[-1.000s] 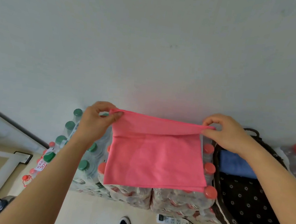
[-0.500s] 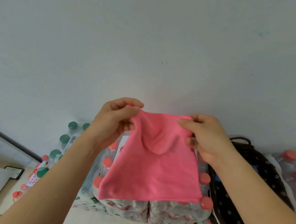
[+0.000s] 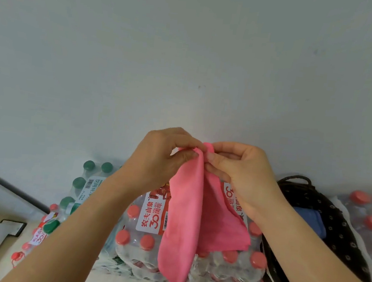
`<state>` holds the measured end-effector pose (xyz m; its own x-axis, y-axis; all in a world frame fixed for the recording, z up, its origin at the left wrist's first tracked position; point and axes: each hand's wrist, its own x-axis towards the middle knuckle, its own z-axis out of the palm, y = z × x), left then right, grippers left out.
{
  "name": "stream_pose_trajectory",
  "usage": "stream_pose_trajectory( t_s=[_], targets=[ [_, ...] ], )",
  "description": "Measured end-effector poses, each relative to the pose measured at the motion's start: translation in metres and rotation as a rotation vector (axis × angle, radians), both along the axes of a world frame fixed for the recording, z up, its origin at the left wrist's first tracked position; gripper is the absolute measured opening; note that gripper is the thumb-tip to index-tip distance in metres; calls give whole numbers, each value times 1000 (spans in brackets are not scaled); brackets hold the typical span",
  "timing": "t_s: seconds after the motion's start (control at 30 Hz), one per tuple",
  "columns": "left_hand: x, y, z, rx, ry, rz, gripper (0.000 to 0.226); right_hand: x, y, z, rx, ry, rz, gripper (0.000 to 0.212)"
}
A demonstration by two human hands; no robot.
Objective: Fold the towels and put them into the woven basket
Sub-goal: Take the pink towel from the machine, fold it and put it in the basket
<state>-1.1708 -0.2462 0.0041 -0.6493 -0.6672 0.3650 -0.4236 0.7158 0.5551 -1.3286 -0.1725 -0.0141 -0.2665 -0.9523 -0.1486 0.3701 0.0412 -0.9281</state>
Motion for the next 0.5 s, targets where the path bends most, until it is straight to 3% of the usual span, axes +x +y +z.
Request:
stream_pose_trajectory(
  t_s=[0.13,0.5],
  targets=[
    [-3,4,8,86,94,70,19,2,3,5,-18,119,-12,12],
    [-9,8,23,90,72,104,10,-1,6,15,-117,285,28,11]
  ],
)
